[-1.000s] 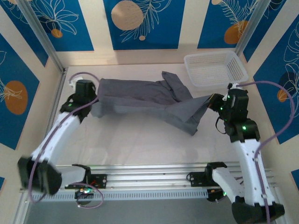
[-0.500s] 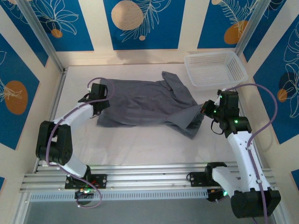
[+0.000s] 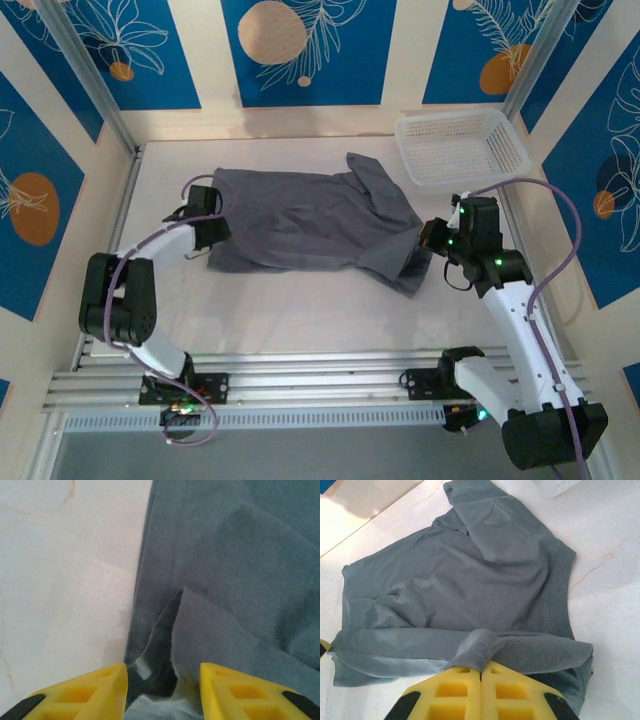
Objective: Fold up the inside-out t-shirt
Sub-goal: Flatten out the T-shirt at the center of the table.
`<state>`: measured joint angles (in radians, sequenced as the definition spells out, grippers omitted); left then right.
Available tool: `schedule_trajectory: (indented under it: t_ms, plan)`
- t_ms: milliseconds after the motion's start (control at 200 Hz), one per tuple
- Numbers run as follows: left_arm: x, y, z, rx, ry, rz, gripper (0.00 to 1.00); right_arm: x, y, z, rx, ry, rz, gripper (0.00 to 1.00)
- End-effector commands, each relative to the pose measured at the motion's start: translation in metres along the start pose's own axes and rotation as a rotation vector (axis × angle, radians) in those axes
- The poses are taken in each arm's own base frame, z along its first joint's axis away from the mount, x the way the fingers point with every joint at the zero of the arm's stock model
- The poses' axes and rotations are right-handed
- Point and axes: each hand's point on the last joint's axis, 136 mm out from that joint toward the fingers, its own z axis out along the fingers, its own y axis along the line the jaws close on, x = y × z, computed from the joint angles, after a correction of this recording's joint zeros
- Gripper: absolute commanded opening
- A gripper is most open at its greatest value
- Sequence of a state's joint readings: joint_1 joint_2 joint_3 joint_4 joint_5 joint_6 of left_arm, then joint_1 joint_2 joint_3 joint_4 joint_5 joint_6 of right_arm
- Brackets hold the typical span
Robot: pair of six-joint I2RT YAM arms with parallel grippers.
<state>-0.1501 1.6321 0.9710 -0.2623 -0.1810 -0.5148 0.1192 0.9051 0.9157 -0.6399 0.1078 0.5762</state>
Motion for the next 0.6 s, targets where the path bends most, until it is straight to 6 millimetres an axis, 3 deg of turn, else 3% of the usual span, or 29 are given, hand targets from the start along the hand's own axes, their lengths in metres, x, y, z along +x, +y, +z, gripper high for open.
schedule_trajectory:
  t_ms: [0,220,440,595]
  plan:
    - [-0.016,-0.014,0.007,0.068,-0.012,-0.038,0.43,-0.001,0.003,-0.004,-0.009,-0.015,-0.003,0.0]
    - [-0.017,-0.023,0.015,0.119,-0.004,-0.054,0.41,0.001,0.002,-0.002,-0.004,-0.013,-0.008,0.0]
    - [-0.025,-0.018,0.005,0.095,-0.038,-0.028,0.35,0.002,0.004,0.001,-0.005,-0.006,-0.016,0.0]
    - [-0.024,-0.019,0.005,0.105,-0.038,-0.029,0.21,0.003,0.005,0.002,-0.005,-0.005,-0.018,0.0]
